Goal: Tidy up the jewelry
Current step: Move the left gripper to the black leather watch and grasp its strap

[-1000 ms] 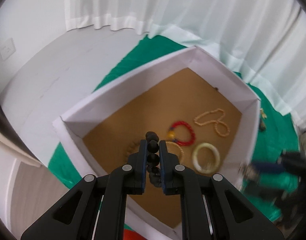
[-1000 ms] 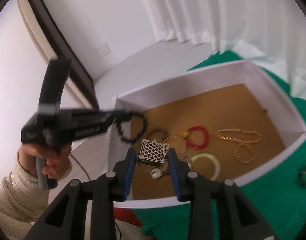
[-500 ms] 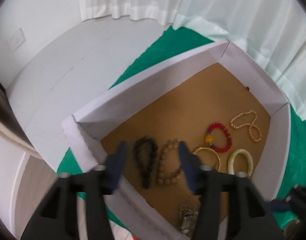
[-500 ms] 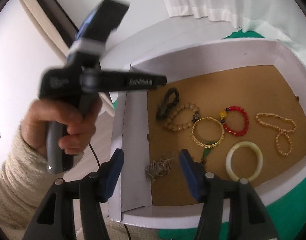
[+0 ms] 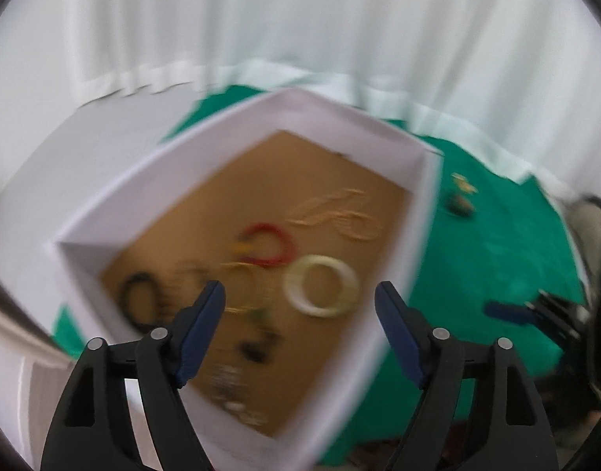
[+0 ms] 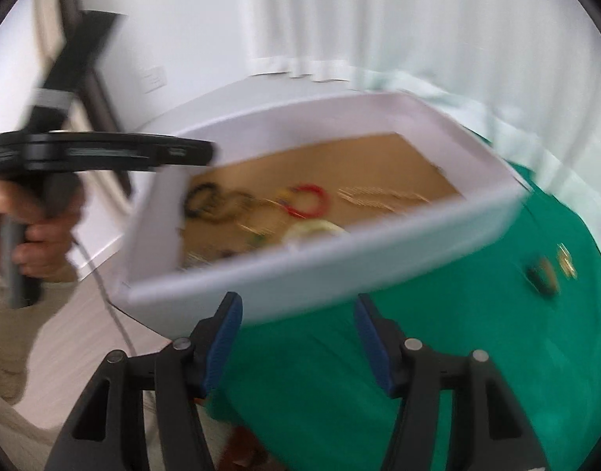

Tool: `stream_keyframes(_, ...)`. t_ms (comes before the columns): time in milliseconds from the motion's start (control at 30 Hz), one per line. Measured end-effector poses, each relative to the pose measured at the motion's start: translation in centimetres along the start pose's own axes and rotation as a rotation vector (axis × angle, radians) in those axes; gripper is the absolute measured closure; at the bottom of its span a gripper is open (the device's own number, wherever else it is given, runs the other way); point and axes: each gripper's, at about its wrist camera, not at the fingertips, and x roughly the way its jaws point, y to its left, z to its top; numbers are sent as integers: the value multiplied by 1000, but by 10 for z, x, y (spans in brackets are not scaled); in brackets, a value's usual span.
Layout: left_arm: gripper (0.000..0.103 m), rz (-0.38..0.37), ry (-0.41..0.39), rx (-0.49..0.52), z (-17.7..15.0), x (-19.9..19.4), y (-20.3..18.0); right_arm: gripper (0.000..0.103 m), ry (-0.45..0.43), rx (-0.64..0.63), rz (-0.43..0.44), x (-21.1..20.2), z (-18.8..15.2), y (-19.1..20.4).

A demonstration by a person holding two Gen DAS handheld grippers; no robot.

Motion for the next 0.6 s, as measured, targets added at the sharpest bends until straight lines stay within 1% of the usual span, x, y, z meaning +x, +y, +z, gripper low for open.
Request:
stream_keyframes(33,21,-25,3,17,-3,1,-13,43,-4,20,-33,-4,-9,-11)
stream_keyframes(67,21,-62,13,37,-7,4,-30,43,-7,40,-75,-7,-19,-22)
stream_keyframes(100,21,-97,26,53,-11,8,-45,43,-15,65,-135,-11,-33,-37)
stream_keyframes(133,20,-136,44,71,-17,15,-63,43,-20,80,-166,-14,-41,-45)
stream_keyframes(200,20,-170,75,106,-25,29,-90,43,-25,137,-244,-19,-65,-70)
stream_keyframes(267,20,-168,112,134,-34,49,-115,43,-14,210,-320,-22,-88,-96)
stream_keyframes(333,20,-173,143,152,-41,69,-135,43,-3,274,-367,-24,-105,-118)
stream_keyframes(467,20,-141,205,190,-52,101,-161,43,7,408,-414,-36,-132,-160)
stream_keyframes(600,20,-126,246,221,-58,119,-176,43,5,472,-444,-41,-144,-185)
